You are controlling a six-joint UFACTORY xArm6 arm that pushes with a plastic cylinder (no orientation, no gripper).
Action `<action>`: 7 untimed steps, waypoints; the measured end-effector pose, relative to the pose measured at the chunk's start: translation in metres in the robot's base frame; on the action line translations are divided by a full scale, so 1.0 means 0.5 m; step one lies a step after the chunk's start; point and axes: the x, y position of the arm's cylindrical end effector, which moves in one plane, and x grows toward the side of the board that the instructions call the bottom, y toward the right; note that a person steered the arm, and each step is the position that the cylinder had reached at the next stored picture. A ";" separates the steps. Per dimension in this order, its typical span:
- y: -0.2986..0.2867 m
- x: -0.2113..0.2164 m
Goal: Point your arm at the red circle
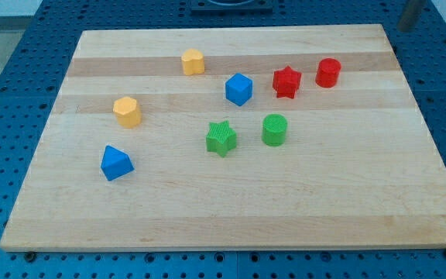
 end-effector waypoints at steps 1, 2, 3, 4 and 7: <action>-0.002 0.008; -0.012 0.002; -0.012 0.002; 0.006 0.007; 0.006 0.082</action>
